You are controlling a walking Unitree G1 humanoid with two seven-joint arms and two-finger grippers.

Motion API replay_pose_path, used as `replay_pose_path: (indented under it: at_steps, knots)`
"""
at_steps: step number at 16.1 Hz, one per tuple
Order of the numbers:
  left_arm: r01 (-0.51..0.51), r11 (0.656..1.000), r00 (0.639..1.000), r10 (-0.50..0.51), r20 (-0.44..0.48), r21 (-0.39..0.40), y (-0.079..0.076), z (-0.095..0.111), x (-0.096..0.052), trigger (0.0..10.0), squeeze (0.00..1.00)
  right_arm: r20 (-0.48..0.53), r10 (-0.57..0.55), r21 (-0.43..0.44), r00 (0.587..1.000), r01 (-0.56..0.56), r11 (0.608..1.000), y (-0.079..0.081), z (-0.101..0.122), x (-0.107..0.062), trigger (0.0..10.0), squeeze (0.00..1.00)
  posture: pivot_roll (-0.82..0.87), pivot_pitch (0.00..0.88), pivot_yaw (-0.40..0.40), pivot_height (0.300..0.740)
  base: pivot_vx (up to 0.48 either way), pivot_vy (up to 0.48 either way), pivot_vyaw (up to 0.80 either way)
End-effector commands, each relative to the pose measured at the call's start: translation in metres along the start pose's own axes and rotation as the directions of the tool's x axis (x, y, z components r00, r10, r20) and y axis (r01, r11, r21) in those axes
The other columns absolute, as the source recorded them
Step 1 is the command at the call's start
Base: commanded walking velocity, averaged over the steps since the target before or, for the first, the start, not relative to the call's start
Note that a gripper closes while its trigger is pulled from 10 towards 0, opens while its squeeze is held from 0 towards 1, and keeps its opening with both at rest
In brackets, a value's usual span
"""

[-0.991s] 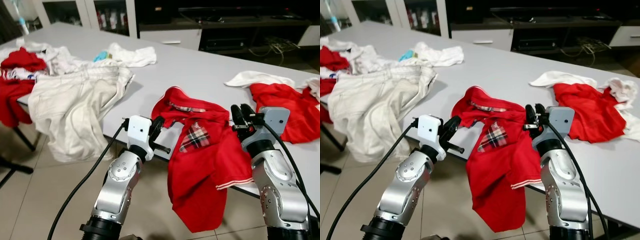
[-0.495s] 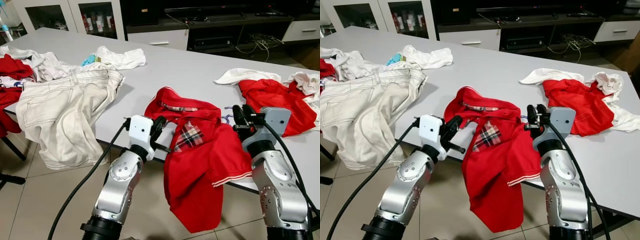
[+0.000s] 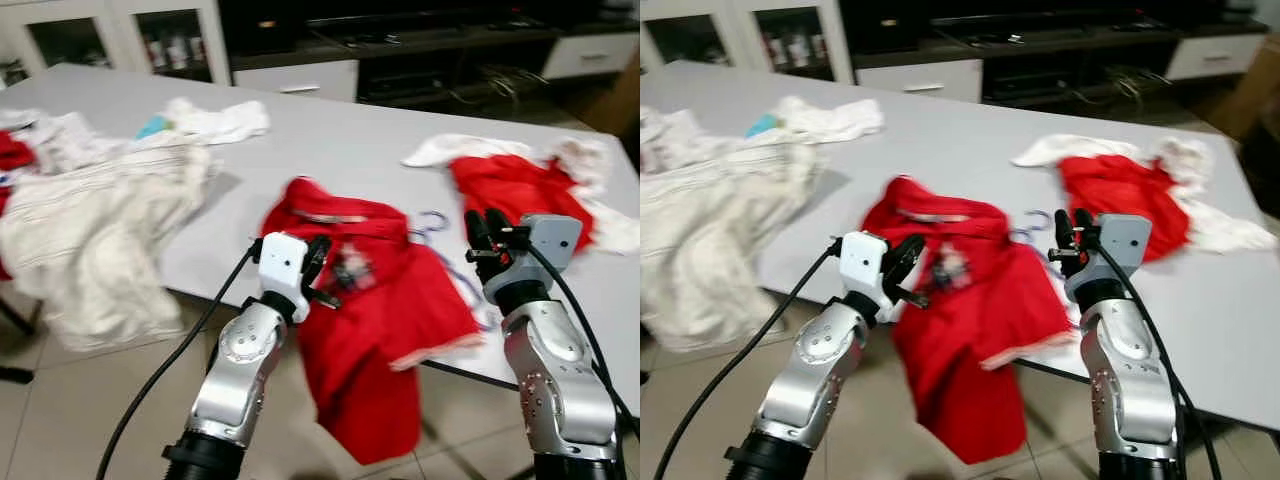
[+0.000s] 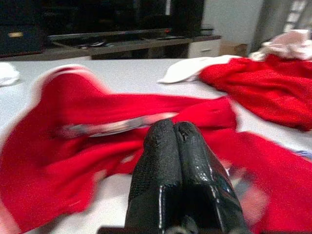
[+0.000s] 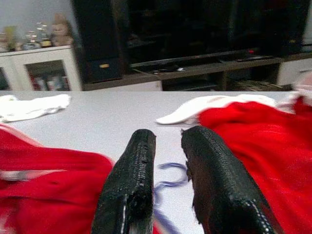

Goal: Hang hanger

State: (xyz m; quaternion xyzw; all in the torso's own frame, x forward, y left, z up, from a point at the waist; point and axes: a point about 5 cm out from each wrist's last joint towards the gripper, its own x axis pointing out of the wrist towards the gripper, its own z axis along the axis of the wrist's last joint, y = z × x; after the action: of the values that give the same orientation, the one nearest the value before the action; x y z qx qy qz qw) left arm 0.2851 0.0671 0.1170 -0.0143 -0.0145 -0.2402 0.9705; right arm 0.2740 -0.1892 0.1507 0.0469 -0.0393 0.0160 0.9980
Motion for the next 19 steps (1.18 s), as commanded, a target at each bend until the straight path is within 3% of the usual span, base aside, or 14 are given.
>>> replay_pose_path:
  at_steps: [1, 5, 16, 19]
  knots:
    - [0.002, 1.0, 1.0, -0.002, 0.004, 0.019, 0.001, 0.001, 0.001, 10.0, 0.0, -0.006, 0.005, 0.009, 1.0, -0.004, 1.0, 0.002, -0.002, 0.001, 10.0, 0.0, -0.15, 0.0, 0.024, 0.74, 0.0, -0.334, 0.0]
    - [0.004, 1.0, 1.0, -0.004, 0.003, 0.014, 0.0, 0.001, 0.001, 10.0, 0.0, -0.009, 0.004, 0.008, 1.0, -0.004, 1.0, 0.001, -0.002, 0.0, 10.0, 0.0, -0.15, 0.0, 0.025, 0.74, 0.0, -0.304, 0.0]
    - [-0.004, 1.0, 1.0, 0.004, 0.006, 0.004, 0.002, 0.001, 0.0, 10.0, 0.0, -0.015, 0.032, -0.013, 0.999, -0.032, 0.999, 0.006, -0.003, 0.0, 10.0, 0.0, -0.14, 0.0, 0.023, 0.74, 0.0, 0.0, 0.0]
    - [-0.005, 1.0, 1.0, 0.005, 0.002, 0.009, 0.002, 0.0, 0.001, 10.0, 0.0, -0.127, 0.063, -0.091, 0.99, -0.075, 0.993, 0.008, -0.018, 0.0, 10.0, 0.0, -0.15, 0.0, 0.023, 0.74, 0.0, 0.0, 0.0]
